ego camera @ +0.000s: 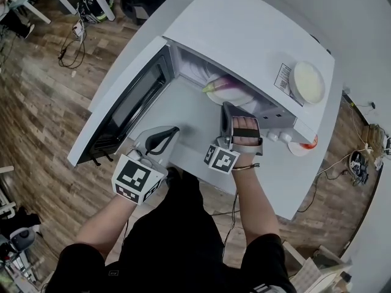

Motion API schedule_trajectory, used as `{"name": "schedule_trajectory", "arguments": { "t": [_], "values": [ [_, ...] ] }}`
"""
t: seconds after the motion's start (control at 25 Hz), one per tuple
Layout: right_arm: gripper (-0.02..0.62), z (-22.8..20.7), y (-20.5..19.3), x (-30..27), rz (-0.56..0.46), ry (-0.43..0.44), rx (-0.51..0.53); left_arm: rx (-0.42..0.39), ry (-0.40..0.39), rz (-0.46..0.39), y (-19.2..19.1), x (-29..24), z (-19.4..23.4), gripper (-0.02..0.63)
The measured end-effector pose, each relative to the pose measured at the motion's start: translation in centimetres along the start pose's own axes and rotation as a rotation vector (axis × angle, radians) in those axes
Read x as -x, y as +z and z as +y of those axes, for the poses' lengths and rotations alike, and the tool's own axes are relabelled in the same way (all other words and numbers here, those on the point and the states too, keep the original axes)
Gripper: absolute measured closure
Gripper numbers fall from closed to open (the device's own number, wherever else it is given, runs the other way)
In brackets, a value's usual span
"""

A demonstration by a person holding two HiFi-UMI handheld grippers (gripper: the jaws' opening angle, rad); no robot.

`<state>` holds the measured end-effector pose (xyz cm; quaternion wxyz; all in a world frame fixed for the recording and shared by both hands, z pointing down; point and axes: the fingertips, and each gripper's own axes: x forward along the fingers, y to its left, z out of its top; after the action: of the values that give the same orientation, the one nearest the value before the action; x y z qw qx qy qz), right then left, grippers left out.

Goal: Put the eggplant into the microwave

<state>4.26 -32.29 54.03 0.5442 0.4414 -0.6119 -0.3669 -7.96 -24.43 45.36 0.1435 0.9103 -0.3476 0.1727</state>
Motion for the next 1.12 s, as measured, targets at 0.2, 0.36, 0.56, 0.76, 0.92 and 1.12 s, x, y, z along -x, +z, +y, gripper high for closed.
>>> {"name": "schedule_trajectory", "arguments": {
  "t": [0.2, 0.36, 0.56, 0.76, 0.92, 1.12],
  "values": [
    [0.568, -0.3, 0.3, -1.3, 0.004, 0.028, -0.044, 0.009, 0.003, 0.007, 0.0, -0.2, 0.6, 0.597],
    [0.565, -0.5, 0.7, -2.2, 0.002, 0.054, -0.09, 0.011, 0.008, 0.012, -0.1, -0.3, 1.0, 0.597],
    [0.555, -0.7, 0.9, -3.4, -0.001, 0.088, -0.173, 0.016, 0.017, 0.021, -0.2, -0.5, 1.7, 0.597],
    [0.546, -1.0, 1.3, -4.6, -0.014, 0.113, -0.257, 0.023, 0.026, 0.027, -0.2, -0.6, 2.3, 0.597],
    [0.545, -1.4, 1.7, -5.2, -0.023, 0.121, -0.286, 0.027, 0.031, 0.027, 0.0, -0.8, 2.7, 0.597],
    [0.507, -1.7, 1.7, -5.2, -0.022, 0.196, -0.433, 0.031, 0.031, 0.026, 0.3, -1.0, 2.9, 0.597]
  ]
}}
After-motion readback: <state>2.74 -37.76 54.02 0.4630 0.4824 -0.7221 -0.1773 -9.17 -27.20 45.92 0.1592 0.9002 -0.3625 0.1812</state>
